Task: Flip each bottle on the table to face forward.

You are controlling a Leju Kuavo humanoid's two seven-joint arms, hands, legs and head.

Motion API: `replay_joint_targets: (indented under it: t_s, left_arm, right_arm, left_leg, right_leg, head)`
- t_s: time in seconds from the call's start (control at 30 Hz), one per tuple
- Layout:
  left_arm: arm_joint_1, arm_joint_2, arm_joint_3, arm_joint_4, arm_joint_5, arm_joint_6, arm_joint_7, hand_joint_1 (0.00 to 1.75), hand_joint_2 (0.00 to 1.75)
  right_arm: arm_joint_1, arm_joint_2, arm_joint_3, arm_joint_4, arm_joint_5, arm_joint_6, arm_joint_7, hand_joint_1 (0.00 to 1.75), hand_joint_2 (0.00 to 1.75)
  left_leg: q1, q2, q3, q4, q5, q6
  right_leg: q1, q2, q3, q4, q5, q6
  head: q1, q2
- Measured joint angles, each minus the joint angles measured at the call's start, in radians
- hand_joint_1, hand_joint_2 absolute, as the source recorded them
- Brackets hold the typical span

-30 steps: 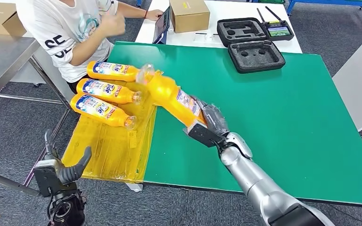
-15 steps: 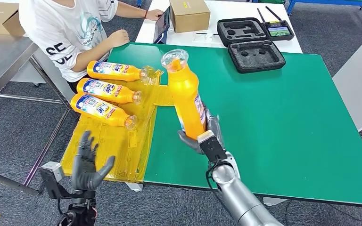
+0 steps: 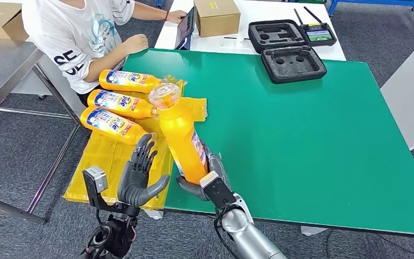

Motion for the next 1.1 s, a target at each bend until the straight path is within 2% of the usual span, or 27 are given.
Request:
replay_joint_targets:
  t_s: [0.2, 0.43, 0.67, 1.0, 1.1]
  left_arm:
    - [-0.016, 0.000, -0.019, 0.017, 0.016, -0.013, 0.005, 0.00, 1.75]
    - [-0.075, 0.000, -0.051, 0.068, 0.042, -0.045, 0.020, 0.00, 1.75]
    - [-0.138, 0.000, -0.060, 0.126, 0.064, -0.052, 0.015, 0.00, 1.75]
    - [-0.143, 0.001, -0.059, 0.135, 0.068, -0.048, 0.015, 0.00, 1.75]
    - [-0.131, 0.001, -0.055, 0.137, 0.067, -0.045, 0.015, 1.31, 1.75]
  right_arm:
    - [0.005, 0.005, 0.009, 0.011, 0.009, 0.013, 0.000, 1.75, 1.75]
    - [0.018, 0.012, 0.023, 0.058, 0.033, 0.028, 0.000, 1.75, 1.75]
    - [-0.004, 0.037, 0.034, 0.169, 0.092, 0.066, 0.000, 1.75, 1.75]
    - [-0.030, 0.059, 0.034, 0.269, 0.154, 0.091, 0.023, 1.75, 1.75]
    - [-0.048, 0.067, 0.031, 0.316, 0.186, 0.103, 0.036, 1.75, 1.75]
  left_leg:
    - [0.000, 0.000, 0.000, 0.000, 0.000, 0.000]
    - [0.000, 0.000, 0.000, 0.000, 0.000, 0.000]
    - [0.000, 0.000, 0.000, 0.000, 0.000, 0.000]
    - [0.000, 0.000, 0.000, 0.000, 0.000, 0.000]
    - [0.000, 0.000, 0.000, 0.000, 0.000, 0.000]
  right_leg:
    - [0.000, 0.000, 0.000, 0.000, 0.000, 0.000]
    - [0.000, 0.000, 0.000, 0.000, 0.000, 0.000]
    - [0.000, 0.000, 0.000, 0.000, 0.000, 0.000]
    - [0.000, 0.000, -0.001, 0.000, 0.000, 0.000]
    - [0.000, 0.000, -0.001, 0.000, 0.000, 0.000]
  head:
    - [0.000, 0.000]
    - [0.000, 0.000]
    - [0.000, 0.000]
    - [0.000, 0.000]
    - [0.000, 0.000]
